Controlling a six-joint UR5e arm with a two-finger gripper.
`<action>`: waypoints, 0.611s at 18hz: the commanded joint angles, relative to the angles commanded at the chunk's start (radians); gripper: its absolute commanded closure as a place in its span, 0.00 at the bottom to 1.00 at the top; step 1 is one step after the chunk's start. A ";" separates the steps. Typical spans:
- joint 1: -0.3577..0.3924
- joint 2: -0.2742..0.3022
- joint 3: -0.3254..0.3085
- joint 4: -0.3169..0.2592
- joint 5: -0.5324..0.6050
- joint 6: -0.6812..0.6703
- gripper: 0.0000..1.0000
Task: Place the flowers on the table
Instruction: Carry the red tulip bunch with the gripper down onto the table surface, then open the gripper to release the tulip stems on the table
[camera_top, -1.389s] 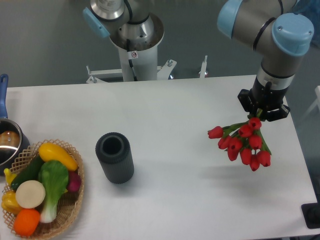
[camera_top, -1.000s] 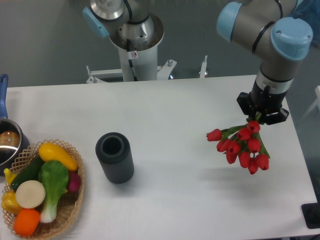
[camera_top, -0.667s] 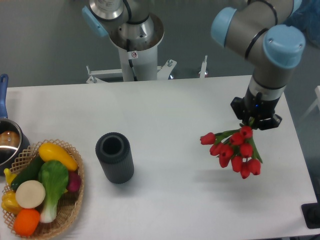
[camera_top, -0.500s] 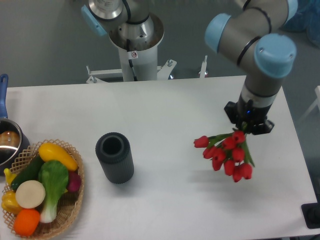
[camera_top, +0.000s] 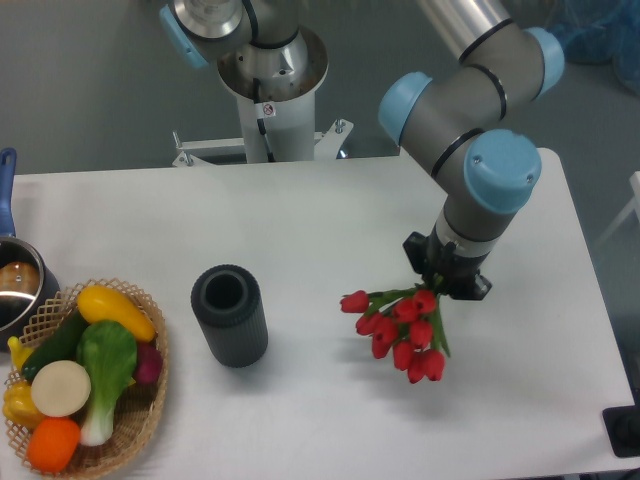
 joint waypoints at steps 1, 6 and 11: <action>-0.005 -0.006 0.002 0.002 -0.002 -0.002 0.89; -0.006 -0.023 0.002 0.024 -0.002 -0.003 0.63; -0.008 -0.031 -0.002 0.095 -0.002 -0.061 0.00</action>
